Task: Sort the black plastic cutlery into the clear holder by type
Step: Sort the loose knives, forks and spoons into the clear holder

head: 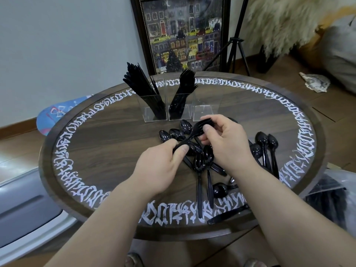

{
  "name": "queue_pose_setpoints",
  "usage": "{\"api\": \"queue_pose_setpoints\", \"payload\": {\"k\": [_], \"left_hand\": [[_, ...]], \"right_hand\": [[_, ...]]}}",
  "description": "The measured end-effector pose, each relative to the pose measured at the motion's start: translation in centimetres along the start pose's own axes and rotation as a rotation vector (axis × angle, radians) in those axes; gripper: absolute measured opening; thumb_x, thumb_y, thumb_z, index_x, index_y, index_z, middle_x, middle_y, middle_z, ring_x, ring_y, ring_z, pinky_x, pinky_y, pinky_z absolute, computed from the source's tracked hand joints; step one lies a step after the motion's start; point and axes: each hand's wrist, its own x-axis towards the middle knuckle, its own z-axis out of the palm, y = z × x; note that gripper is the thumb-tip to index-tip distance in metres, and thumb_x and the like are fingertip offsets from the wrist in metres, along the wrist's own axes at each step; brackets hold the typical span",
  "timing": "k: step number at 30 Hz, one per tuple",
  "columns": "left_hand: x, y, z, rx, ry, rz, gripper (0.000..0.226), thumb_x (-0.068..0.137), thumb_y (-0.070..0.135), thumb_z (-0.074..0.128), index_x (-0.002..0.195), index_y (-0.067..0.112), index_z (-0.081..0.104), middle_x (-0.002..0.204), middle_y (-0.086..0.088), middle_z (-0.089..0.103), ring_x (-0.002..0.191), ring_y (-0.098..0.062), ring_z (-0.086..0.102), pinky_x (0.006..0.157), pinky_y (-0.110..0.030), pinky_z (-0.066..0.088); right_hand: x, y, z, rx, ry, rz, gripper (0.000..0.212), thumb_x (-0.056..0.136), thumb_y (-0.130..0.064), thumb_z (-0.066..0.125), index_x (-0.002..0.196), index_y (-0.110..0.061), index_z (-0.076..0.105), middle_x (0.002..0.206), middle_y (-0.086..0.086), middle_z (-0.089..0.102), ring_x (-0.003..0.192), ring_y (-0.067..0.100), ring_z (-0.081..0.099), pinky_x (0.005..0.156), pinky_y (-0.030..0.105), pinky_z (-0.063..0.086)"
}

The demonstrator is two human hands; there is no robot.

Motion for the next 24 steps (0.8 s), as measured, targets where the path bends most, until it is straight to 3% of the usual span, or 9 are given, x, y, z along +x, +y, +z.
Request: {"api": "queue_pose_setpoints", "payload": {"k": [3,6,9,13,18,24], "left_hand": [[-0.4,0.4,0.0,-0.093,0.055,0.034,0.031,0.094,0.048,0.040,0.109,0.027,0.057,0.099,0.009,0.064,0.096,-0.012,0.058,0.084,-0.031,0.045],[-0.1,0.6,-0.5,-0.074,0.205,0.038,0.039,0.096,0.036,0.046,0.133,0.026,0.050,0.128,0.009,0.052,0.119,-0.009,0.045,0.097,-0.023,0.033],[1.3,0.3,-2.0,0.055,0.258,0.037,0.040,0.097,0.023,0.047,0.137,0.022,0.048,0.138,0.006,0.048,0.126,-0.014,0.039,0.100,-0.019,0.025],[4.6,0.5,-4.3,0.180,0.241,0.126,0.045,0.097,0.012,0.044,0.142,0.014,0.044,0.146,0.001,0.042,0.134,-0.019,0.034,0.109,-0.026,0.025],[8.3,0.4,-5.1,0.414,0.099,0.235,0.052,0.098,0.017,0.042,0.148,0.012,0.028,0.154,-0.001,0.028,0.140,-0.020,0.023,0.114,-0.029,0.021],[10.3,-0.7,-4.7,0.605,-0.001,0.204,0.061,0.095,0.030,0.046,0.148,0.013,0.021,0.152,0.002,0.028,0.136,-0.024,0.022,0.107,-0.038,0.034]], "right_hand": [[-0.4,-0.6,-0.6,-0.009,0.086,-0.036,0.027,0.093,-0.006,0.054,0.089,-0.031,0.064,0.077,-0.006,0.069,0.072,0.010,0.067,0.071,0.026,0.056],[-0.1,-1.5,-1.3,-0.059,0.243,-0.119,0.023,0.093,-0.010,0.057,0.095,-0.030,0.066,0.075,-0.012,0.067,0.067,0.002,0.061,0.066,0.019,0.051],[1.9,-2.7,-1.9,-0.114,0.318,-0.196,0.021,0.093,-0.010,0.057,0.102,-0.025,0.068,0.080,-0.018,0.065,0.069,-0.001,0.058,0.067,0.013,0.047],[5.6,-4.0,-2.3,-0.248,0.317,-0.282,0.021,0.093,-0.011,0.057,0.107,-0.017,0.071,0.085,-0.018,0.064,0.073,-0.002,0.056,0.073,0.003,0.039],[8.9,-4.5,-2.3,-0.285,0.353,-0.331,0.021,0.093,-0.012,0.056,0.109,-0.015,0.070,0.098,-0.007,0.069,0.085,0.004,0.059,0.083,0.018,0.046],[11.0,-4.3,-2.5,-0.355,0.324,-0.372,0.022,0.094,-0.011,0.055,0.110,-0.014,0.070,0.101,-0.003,0.071,0.084,0.003,0.057,0.084,0.019,0.047]]}}
